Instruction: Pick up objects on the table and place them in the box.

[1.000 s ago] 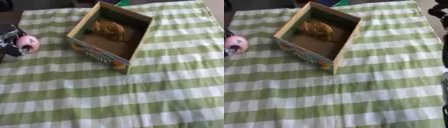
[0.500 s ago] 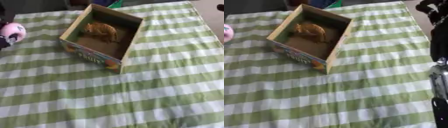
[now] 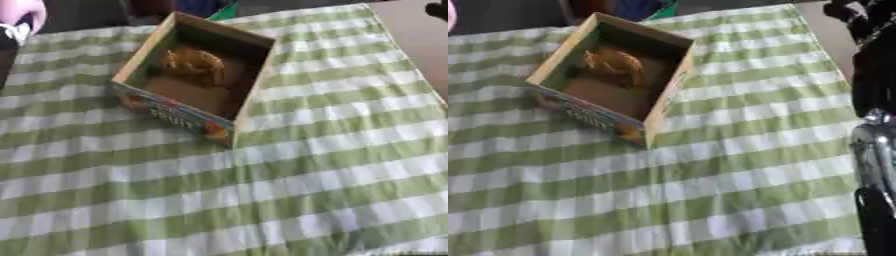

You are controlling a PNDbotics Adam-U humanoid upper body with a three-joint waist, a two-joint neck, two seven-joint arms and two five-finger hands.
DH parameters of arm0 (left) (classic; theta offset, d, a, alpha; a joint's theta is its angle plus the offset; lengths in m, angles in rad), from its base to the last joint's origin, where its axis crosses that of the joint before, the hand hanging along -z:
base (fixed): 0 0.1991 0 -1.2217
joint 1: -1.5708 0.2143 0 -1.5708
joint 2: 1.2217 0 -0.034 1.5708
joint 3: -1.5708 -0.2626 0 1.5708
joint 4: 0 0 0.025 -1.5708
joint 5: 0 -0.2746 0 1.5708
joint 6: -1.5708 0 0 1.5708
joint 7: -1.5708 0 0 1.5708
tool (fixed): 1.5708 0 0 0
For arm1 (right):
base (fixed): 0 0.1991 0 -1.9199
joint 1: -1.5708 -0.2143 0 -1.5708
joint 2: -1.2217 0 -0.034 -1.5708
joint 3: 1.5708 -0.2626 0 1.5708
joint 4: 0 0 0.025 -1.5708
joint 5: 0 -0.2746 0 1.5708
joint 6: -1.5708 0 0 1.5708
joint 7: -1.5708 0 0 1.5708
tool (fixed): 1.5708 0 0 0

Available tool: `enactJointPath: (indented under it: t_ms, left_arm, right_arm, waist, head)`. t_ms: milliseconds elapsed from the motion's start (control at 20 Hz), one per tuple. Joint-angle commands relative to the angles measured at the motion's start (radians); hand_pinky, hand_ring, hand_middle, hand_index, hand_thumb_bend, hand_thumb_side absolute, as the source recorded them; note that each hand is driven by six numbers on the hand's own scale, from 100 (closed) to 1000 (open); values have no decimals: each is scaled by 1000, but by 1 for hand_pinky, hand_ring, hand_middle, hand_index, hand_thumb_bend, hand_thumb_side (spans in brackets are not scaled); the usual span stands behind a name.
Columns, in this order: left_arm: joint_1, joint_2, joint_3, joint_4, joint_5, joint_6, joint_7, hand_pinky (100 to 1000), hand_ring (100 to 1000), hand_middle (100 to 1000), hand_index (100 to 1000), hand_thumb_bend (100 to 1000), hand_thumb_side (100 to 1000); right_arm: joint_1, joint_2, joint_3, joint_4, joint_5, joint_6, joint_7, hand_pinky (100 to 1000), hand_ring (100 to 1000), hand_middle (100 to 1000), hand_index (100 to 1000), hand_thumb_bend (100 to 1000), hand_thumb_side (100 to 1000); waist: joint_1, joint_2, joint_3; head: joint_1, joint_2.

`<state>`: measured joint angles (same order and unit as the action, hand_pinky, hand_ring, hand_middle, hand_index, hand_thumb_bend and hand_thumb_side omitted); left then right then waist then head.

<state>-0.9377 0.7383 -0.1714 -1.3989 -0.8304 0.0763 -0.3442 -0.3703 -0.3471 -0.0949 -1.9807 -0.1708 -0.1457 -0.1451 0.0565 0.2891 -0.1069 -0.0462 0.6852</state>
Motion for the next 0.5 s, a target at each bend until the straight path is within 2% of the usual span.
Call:
enactJointPath:
  t_ms: [50,500]
  left_arm:
    - [-59,-20,-7,-30,-10,-8,20,182,466,388,496,100,269]
    - [-154,-165,-38,20,-22,-37,48,193,467,387,494,100,269]
  right_arm:
    - [-18,-14,3,-19,-10,-6,3,752,838,545,870,100,1000]
    - [-31,-5,6,-19,-17,-5,8,751,839,544,870,100,1000]
  waist:
    - [1,-23,-5]
    - [5,-7,-30]
  head:
    - [16,-7]
    - [38,-27]
